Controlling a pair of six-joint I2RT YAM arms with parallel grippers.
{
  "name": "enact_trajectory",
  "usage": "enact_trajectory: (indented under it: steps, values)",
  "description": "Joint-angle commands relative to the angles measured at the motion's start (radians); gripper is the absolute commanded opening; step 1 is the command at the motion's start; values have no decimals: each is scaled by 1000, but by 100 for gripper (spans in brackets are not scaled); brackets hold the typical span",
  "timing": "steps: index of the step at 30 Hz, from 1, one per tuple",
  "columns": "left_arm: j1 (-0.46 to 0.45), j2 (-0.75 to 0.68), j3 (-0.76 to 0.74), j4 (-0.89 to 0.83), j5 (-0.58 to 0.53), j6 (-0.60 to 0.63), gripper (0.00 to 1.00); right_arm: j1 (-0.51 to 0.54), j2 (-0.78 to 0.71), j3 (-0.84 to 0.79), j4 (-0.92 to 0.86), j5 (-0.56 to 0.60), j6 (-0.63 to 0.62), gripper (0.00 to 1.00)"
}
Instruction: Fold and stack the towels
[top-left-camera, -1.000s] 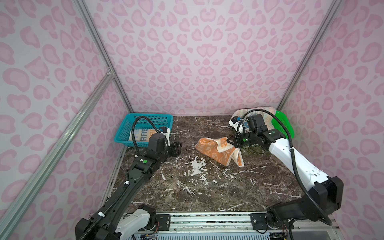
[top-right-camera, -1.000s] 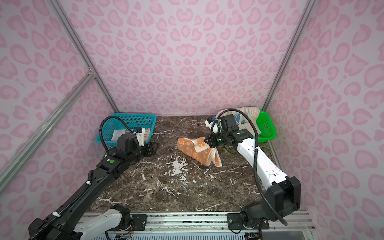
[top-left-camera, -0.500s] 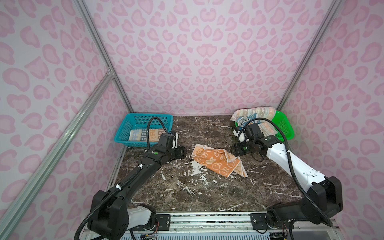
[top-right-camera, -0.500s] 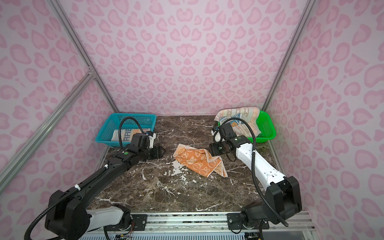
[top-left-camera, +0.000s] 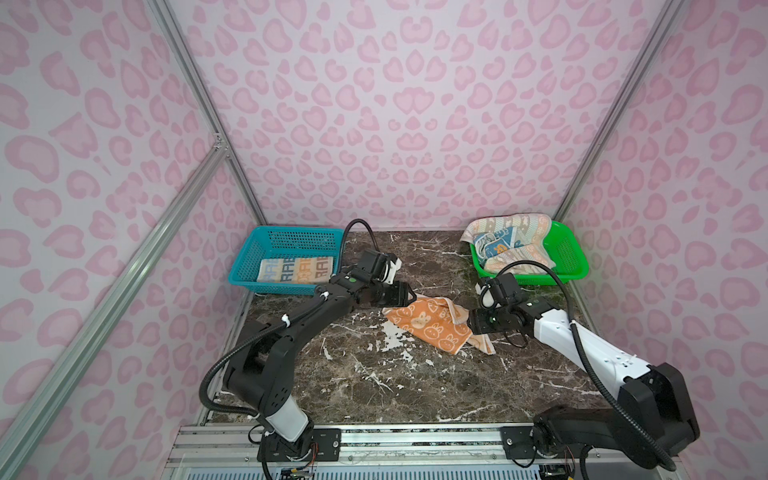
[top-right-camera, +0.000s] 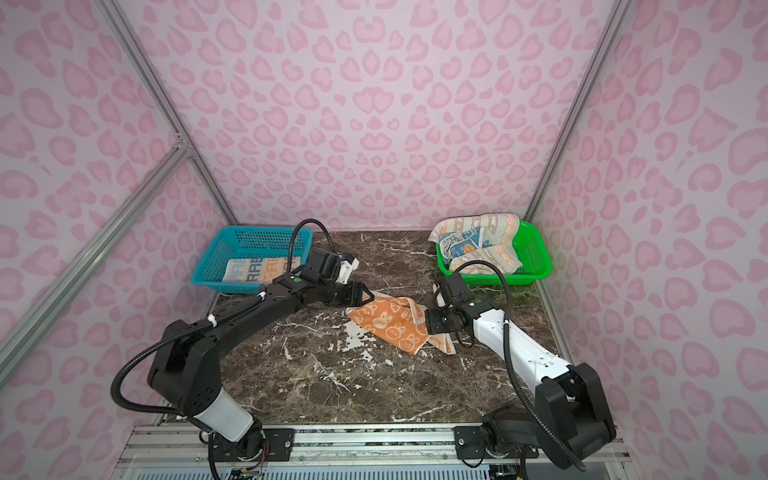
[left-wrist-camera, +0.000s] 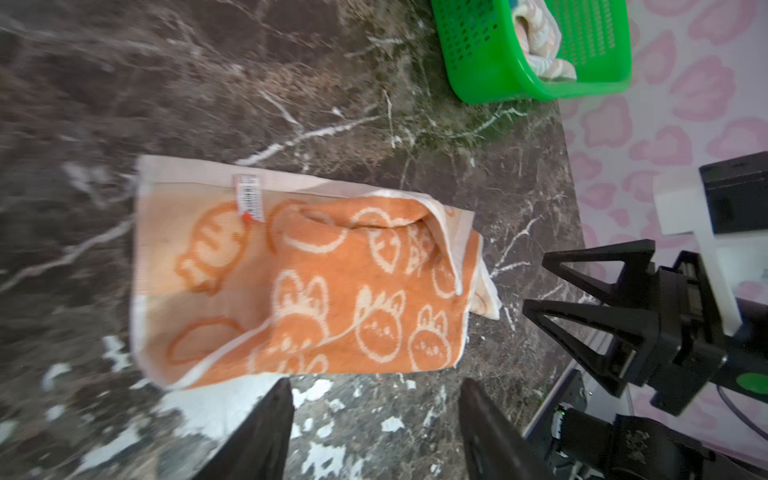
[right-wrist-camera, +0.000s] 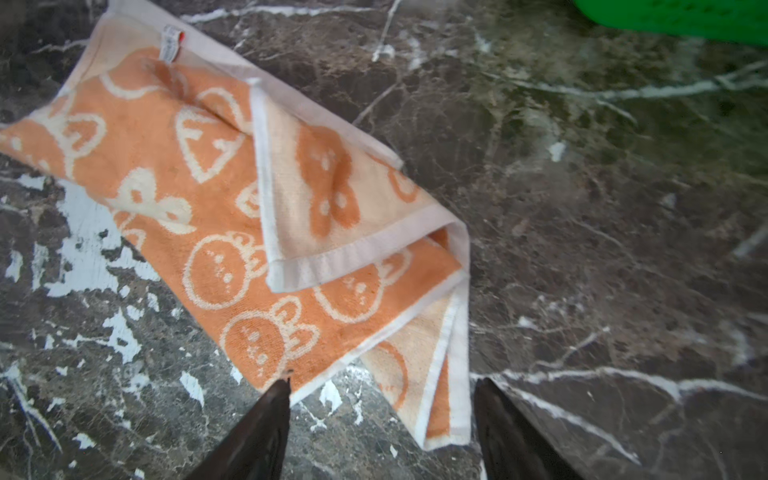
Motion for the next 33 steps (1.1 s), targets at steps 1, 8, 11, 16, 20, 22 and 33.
enact_trajectory:
  steps: [1, 8, 11, 16, 20, 22, 33]
  values:
    - [-48, 72, 50, 40, 53, -131, 65, -58, -79, -65, 26, 21, 90, 78]
    - [-137, 211, 122, 132, 45, -285, 67, -173, -270, -193, 85, -4, 129, 90]
    - [-167, 286, 171, 163, 74, -330, 68, -207, -288, -212, 98, -32, 129, 91]
    - [-198, 376, 255, 149, 77, -362, 68, -233, -276, -218, 114, -53, 119, 90]
    - [-208, 418, 295, 91, 58, -371, 67, -248, -257, -212, 138, -70, 114, 91]
    - [-211, 430, 304, 74, 53, -375, 66, -252, -246, -208, 148, -71, 112, 90]
    - [-222, 489, 348, 67, 67, -408, 46, -264, -204, -197, 178, -72, 110, 91]
